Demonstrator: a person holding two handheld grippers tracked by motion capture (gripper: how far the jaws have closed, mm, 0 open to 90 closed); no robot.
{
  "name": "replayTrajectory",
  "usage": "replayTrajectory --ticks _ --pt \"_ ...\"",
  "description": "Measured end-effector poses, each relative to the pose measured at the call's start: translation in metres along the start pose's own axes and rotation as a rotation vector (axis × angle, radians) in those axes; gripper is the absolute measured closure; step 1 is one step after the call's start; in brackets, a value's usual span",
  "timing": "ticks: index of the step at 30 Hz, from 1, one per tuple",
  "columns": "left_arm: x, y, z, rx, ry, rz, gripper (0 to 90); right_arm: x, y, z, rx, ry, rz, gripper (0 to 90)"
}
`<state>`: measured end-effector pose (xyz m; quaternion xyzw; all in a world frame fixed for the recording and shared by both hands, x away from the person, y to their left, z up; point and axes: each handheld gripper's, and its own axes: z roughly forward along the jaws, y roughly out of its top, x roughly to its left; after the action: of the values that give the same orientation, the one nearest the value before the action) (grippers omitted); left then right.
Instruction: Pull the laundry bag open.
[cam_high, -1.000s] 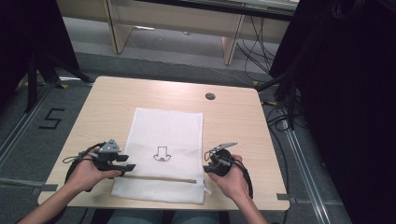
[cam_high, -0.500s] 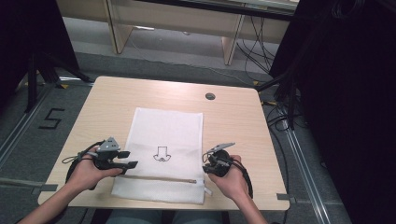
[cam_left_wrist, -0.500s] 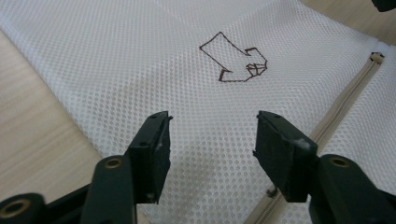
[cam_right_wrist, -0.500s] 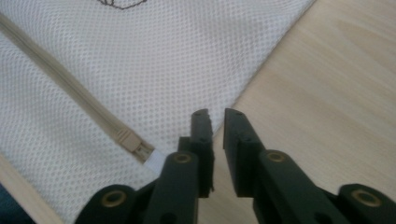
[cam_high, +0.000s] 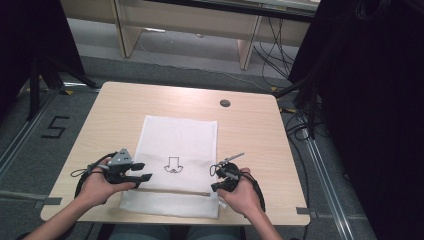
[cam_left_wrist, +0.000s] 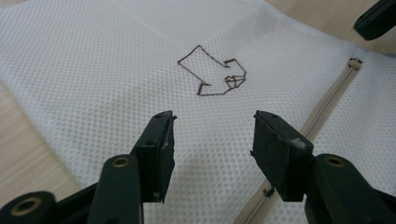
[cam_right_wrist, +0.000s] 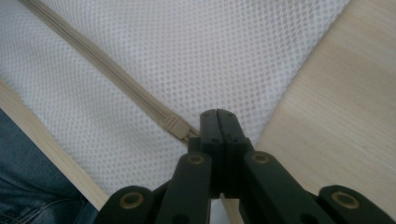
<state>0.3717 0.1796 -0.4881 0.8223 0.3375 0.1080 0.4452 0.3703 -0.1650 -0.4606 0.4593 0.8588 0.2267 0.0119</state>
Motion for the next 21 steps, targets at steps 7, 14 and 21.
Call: replayTrajectory --ticks 7,14,21 --pt "-0.020 0.013 0.021 0.006 -0.058 0.032 48.5 -0.001 -0.002 0.013 0.065 0.009 -0.015 90.0" --pt "-0.029 0.020 0.028 0.003 -0.103 0.051 48.8 0.002 -0.004 0.020 0.085 -0.020 -0.023 90.0" --pt "-0.031 0.021 0.033 0.011 -0.103 0.038 50.0 0.006 -0.004 0.021 0.097 -0.034 -0.017 90.0"
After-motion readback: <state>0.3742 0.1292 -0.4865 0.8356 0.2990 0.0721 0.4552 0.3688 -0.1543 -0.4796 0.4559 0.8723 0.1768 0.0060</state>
